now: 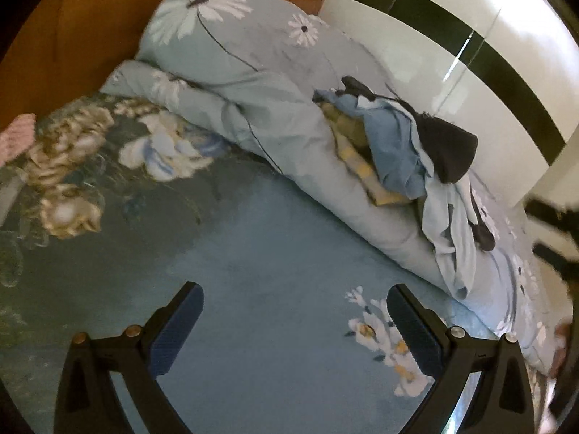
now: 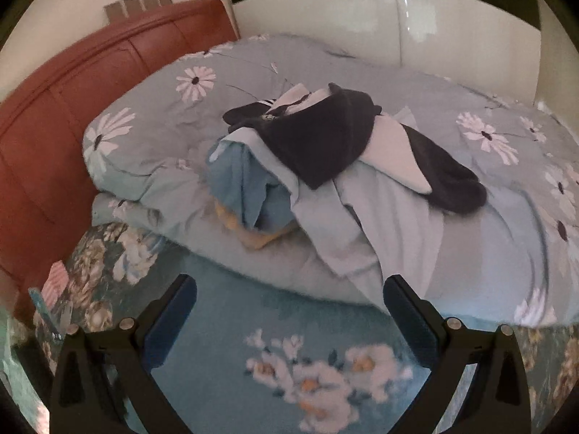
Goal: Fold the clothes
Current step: 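Grasp the black-and-white jacket from the pile with the right gripper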
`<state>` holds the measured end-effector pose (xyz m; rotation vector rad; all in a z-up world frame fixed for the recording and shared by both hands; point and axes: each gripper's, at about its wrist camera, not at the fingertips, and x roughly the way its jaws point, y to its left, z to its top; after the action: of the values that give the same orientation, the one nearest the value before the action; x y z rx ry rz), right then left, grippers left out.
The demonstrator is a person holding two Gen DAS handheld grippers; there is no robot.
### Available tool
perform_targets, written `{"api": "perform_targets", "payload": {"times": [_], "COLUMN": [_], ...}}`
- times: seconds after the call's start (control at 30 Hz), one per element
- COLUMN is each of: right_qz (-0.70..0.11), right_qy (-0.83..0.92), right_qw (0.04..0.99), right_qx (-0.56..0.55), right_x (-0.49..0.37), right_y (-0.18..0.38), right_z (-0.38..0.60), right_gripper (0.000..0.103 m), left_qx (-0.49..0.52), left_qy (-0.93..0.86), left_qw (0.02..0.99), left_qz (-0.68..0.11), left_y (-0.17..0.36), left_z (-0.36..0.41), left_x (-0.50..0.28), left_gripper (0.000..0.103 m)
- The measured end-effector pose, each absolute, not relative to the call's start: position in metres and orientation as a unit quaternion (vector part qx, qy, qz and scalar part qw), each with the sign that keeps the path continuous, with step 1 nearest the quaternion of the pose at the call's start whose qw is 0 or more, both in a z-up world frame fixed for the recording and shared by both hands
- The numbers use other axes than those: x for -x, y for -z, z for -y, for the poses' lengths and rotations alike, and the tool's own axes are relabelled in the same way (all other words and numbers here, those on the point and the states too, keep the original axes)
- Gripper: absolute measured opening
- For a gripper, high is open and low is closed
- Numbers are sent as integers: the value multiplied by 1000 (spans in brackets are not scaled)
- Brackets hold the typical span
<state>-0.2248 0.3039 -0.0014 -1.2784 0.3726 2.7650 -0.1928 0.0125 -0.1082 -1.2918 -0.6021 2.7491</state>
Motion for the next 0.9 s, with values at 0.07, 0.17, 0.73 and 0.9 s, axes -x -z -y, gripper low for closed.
{"api": "perform_targets", "payload": {"times": [0.07,0.17,0.73,0.9], "right_qz": [-118,-94,-211,-240], "right_qy": [-902,-914,-831,-817], "right_qw": [40,57,245,237], "right_qx": [414,392,453,468], "right_x": [250,290,435,414], "right_y": [-1,-12,32,41], "right_z": [-312,-320,-401,-405], "right_gripper": [103,103,65,30], "left_qx": [418,419,451,453], "left_qy": [-885,-880,-848,-844], "left_qw": [27,34,93,87], "left_qz": [205,221,262,274], "left_y": [122,142,158,158], "left_z": [-11,-8,-2,3], "left_x": [197,204,231,231], "left_gripper": [103,103,103,103]}}
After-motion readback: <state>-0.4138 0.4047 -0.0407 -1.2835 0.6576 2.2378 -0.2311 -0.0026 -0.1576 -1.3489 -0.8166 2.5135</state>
